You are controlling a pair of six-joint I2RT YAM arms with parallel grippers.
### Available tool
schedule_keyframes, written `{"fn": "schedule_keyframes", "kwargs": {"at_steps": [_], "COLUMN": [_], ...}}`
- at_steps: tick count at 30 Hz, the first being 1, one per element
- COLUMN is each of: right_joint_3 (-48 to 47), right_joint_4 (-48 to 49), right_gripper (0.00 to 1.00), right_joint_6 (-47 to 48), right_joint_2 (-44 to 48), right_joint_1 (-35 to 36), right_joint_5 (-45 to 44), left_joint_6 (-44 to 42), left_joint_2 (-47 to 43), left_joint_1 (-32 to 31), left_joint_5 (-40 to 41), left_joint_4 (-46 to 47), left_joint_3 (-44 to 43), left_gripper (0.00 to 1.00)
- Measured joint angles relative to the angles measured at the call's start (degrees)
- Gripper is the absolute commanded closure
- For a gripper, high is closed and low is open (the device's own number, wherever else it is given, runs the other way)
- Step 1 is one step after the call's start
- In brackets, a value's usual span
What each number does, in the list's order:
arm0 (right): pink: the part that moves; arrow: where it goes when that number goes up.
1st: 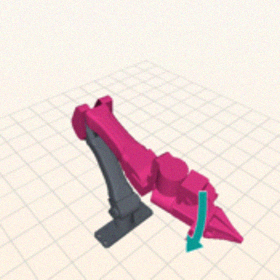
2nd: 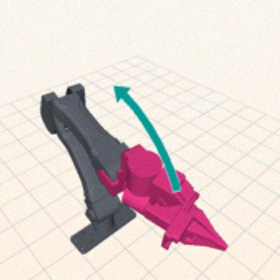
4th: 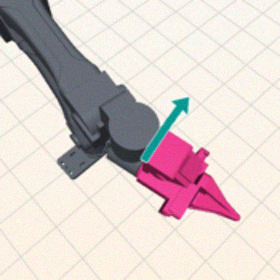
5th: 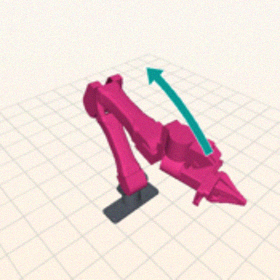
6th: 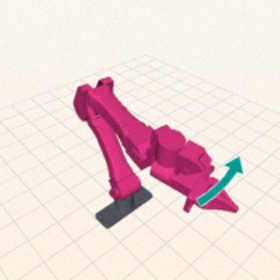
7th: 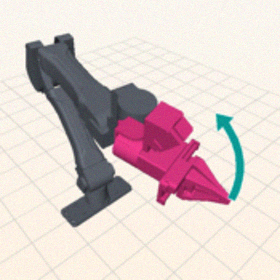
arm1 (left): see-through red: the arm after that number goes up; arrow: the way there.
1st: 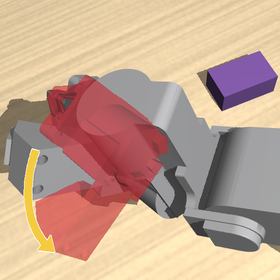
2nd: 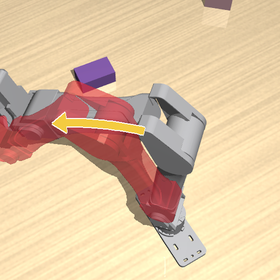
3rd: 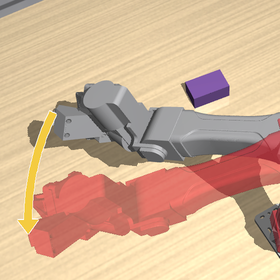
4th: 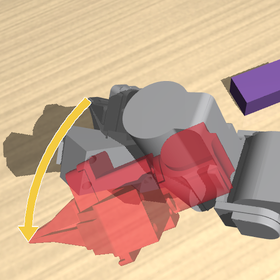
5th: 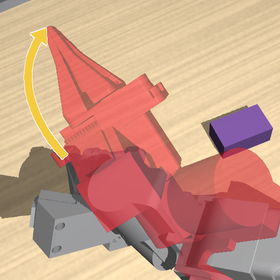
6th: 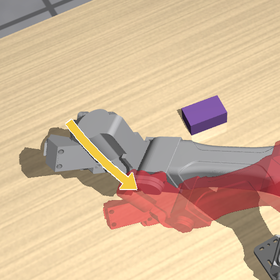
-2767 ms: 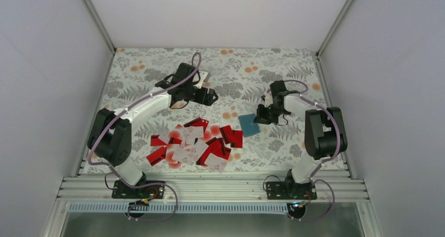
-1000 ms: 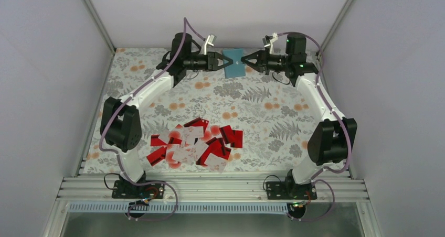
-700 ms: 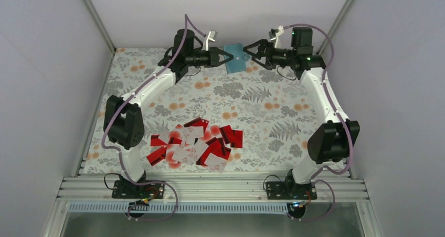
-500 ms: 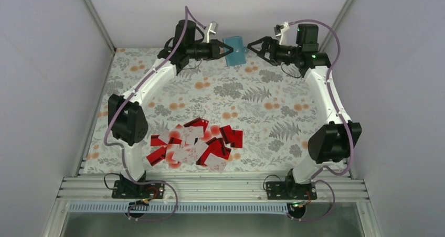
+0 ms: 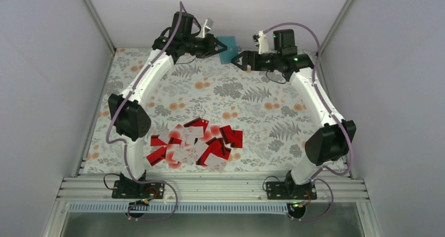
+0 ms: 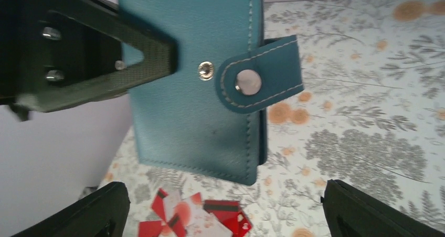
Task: Put the credit cards into the card holder
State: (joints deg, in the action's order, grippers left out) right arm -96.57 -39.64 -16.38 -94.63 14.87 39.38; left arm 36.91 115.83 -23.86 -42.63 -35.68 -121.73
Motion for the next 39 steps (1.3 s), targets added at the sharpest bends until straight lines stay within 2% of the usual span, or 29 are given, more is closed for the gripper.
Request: {"fn": "schedule_keyframes", "kwargs": {"at_steps": [5, 12, 16, 22, 31, 39], "right_joint_3": [-0.9, -2.2, -2.6, -3.9, -3.5, 2.0], "right_joint_4": [-2.7, -3.6, -3.6, -3.4, 0.2, 7.3], "right_gripper": [0.23, 0.34, 0.37, 0.37, 0.33, 0.29], "right_joint_6": [4.2, 6.2, 6.3, 5.4, 1.8, -5.0], "right_joint_2": [0.0, 0.3, 1.7, 2.4, 3.2, 8.2], "right_joint_1": [3.3, 3.9, 3.9, 3.9, 3.3, -1.8], "right_joint_5": [-10.2, -16.2, -18.0, -19.4, -8.3, 6.8], "left_joint_6": [-0.1, -1.8, -3.0, -4.2, -5.3, -5.6], "left_joint_2": [-0.1, -1.9, -5.1, -10.0, -11.1, -13.4], "left_joint_1": [0.0, 0.0, 0.0, 0.0, 0.3, 0.5], "left_joint_5": [-1.6, -4.4, -5.1, -8.3, -12.5, -18.5], "left_joint_4": [-3.1, -5.4, -5.9, -5.4, -3.5, 3.4], "left_joint_3": [-0.7, 0.3, 2.3, 4.9, 5.6, 9.7], "left_gripper": [0.97, 0.97, 0.97, 0.97, 0.97, 0.96]}}
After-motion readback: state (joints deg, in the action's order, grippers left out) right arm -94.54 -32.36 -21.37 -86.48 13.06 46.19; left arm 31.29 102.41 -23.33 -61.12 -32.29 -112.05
